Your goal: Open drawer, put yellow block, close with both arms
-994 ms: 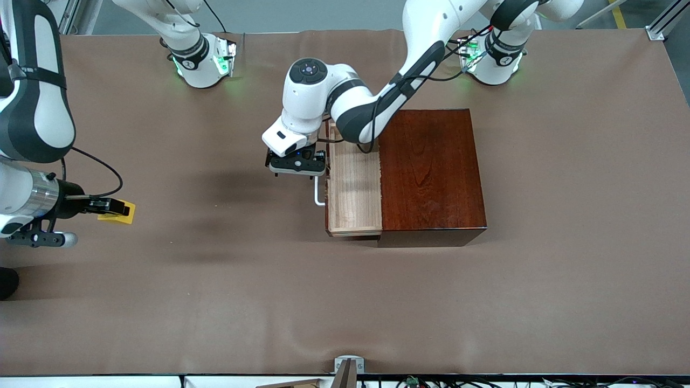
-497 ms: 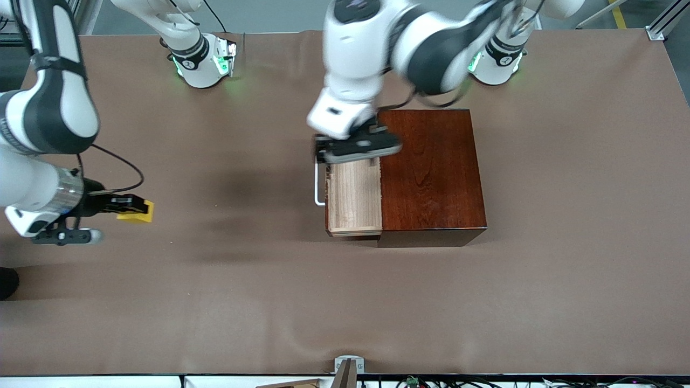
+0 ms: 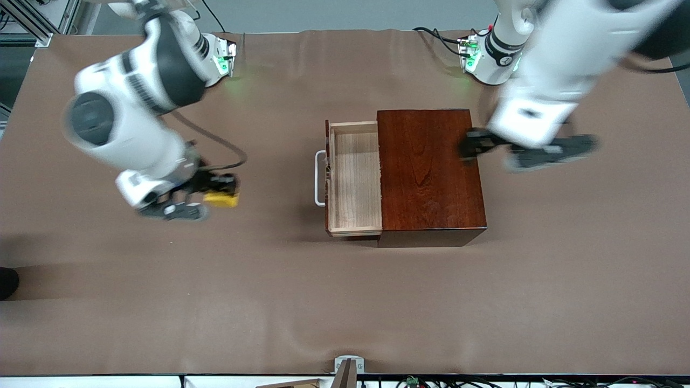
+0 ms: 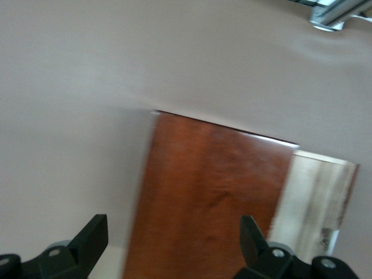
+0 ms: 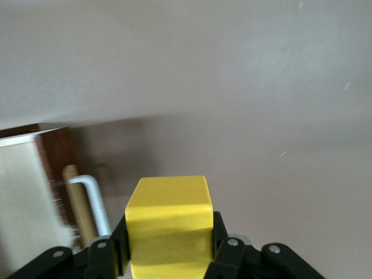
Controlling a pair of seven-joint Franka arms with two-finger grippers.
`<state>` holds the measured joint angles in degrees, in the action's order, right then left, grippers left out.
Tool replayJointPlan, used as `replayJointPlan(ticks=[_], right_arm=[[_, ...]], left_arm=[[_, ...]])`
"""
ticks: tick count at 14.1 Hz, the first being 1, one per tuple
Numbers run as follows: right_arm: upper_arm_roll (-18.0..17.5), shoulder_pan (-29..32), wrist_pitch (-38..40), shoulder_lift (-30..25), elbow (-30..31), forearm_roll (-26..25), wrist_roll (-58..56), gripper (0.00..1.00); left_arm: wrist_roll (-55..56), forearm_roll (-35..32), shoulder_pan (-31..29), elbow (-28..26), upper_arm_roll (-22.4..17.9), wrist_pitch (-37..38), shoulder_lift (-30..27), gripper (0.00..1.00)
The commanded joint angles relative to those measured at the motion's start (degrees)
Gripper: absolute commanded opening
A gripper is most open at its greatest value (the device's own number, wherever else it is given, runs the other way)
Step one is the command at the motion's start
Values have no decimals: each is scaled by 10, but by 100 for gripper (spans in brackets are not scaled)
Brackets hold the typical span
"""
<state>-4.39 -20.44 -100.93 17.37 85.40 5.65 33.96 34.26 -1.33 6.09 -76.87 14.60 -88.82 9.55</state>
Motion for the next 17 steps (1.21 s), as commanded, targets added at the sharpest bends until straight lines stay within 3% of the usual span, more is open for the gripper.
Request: replayJointPlan(ticks=[1,3,8,17], right_arm=[[8,-33,2,4,-8,3,118,0],[8,-55,1,8,-8,3,191,0],[8,-96,-21,21,-12,3,305,0],[8,-154,-24,98,-90,3,562,0]], left_arm=[[-60,24,-66,-99,6,-6,-70,100],[-101,27,-80,-135,5,-17,-89,100],[-280,37,-125,-139,3,-35,-81,100],[-271,27,-124,-136,-1,-42,-72,100]])
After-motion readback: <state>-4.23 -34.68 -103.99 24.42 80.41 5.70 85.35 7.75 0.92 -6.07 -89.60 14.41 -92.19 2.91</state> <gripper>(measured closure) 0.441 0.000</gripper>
